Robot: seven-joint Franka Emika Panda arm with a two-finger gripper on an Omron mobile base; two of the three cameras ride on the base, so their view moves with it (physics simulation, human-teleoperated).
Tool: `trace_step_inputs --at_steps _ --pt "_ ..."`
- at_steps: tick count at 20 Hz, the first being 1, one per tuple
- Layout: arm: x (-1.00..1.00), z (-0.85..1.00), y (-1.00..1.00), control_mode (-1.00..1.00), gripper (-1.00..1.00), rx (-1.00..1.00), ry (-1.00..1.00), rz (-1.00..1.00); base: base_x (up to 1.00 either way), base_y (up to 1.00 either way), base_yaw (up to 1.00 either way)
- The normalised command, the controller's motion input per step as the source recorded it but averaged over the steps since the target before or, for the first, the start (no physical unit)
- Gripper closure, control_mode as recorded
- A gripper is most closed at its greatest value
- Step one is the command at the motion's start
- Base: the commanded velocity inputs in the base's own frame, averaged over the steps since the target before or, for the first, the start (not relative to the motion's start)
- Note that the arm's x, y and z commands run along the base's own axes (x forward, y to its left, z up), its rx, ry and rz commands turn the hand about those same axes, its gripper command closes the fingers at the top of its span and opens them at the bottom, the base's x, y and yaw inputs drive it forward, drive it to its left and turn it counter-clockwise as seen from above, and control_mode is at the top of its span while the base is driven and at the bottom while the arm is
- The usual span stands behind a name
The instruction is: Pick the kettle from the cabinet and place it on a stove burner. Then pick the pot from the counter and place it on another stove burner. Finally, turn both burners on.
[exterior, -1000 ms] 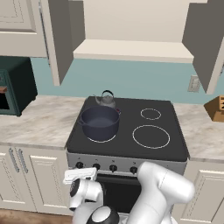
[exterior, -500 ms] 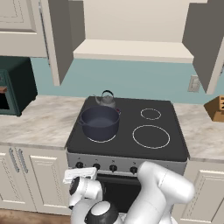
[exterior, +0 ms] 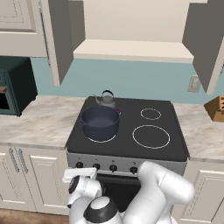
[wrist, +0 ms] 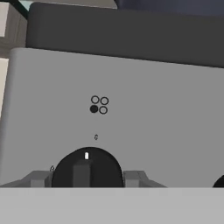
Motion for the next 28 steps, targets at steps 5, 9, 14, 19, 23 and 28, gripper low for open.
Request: trace_step_inputs --at_steps 5,9,14,19,23,28 --pt "-0.03 0.20 0.01 -1.00 1.00 -0.22 0.03 -0.28 0.00 0.00 0.00" --pt "-0.03 0.31 0.03 -1.00 1.00 -0.23 0.09 -0.22 0.00 0.00 0.00" --pt "0.00 0.16 0.06 -1.00 1.00 -0.20 0.04 -0.12 0.00 0.00 0.00" --pt "-0.13 0.10 0.00 -1.00 1.00 -0.20 0.07 -0.09 0.00 0.00 0.00" --pt "-0.27 0.22 0.00 -1.00 1.00 -0.33 0.13 -0.17 0.00 0.00 0.00" --pt "-0.28 0.25 0.01 -1.00 1.00 -0.40 0.15 -0.19 0.00 0.00 0.00"
